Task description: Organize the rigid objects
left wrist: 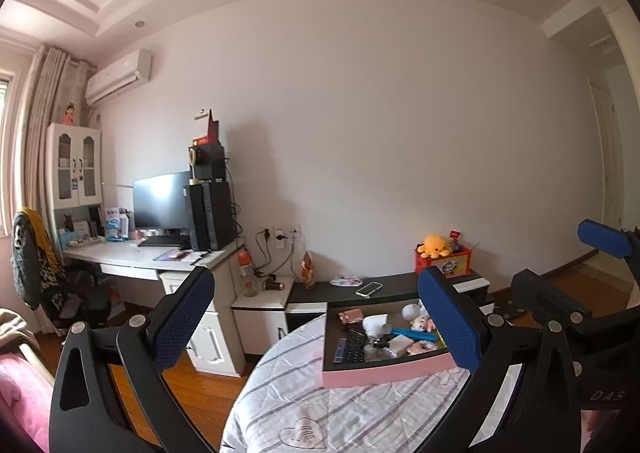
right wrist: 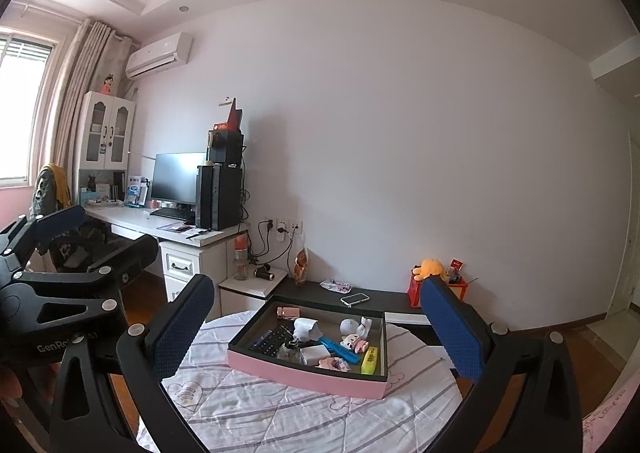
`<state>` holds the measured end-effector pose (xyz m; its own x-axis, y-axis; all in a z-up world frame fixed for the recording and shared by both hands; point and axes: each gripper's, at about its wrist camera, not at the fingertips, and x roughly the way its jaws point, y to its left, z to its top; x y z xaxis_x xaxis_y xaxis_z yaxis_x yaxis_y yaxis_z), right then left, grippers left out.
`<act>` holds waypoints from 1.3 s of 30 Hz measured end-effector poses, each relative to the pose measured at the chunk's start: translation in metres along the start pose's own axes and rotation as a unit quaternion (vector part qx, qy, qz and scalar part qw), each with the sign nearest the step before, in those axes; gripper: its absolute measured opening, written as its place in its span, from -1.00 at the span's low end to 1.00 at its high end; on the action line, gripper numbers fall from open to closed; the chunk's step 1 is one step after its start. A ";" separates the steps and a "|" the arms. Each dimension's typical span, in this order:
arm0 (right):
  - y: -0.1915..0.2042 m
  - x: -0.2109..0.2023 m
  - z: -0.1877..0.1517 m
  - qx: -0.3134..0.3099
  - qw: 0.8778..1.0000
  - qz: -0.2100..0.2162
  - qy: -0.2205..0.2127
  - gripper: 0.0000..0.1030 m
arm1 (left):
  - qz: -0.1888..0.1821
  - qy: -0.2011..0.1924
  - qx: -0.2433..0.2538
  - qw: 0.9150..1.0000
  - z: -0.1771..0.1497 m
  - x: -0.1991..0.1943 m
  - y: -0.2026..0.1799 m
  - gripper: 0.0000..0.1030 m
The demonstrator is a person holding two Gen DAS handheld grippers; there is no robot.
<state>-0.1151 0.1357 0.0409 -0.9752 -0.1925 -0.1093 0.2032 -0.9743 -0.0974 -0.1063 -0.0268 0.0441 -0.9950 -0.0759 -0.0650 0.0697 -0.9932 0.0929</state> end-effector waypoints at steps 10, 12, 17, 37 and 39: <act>0.004 0.006 -0.005 -0.010 1.000 -0.007 0.018 1.00 | -0.010 0.029 -0.008 0.999 -0.012 0.011 0.002 1.00; 0.004 0.007 -0.007 -0.011 1.000 -0.008 0.019 1.00 | -0.011 0.032 -0.009 0.999 -0.014 0.013 0.002 1.00; 0.003 0.010 -0.011 -0.010 1.000 -0.007 0.024 1.00 | -0.008 0.034 -0.009 0.999 -0.018 0.014 0.001 1.00; 0.003 0.009 -0.013 -0.015 1.000 -0.010 0.023 1.00 | -0.011 0.026 -0.008 1.000 -0.020 0.013 0.001 1.00; 0.003 0.009 -0.013 -0.015 1.000 -0.010 0.023 1.00 | -0.011 0.026 -0.008 1.000 -0.020 0.013 0.001 1.00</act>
<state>-0.1223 0.1330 0.0269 -0.9744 -0.1660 -0.1513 0.1862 -0.9738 -0.1304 -0.1179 -0.0301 0.0233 -0.9912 -0.0588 -0.1188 0.0501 -0.9959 0.0747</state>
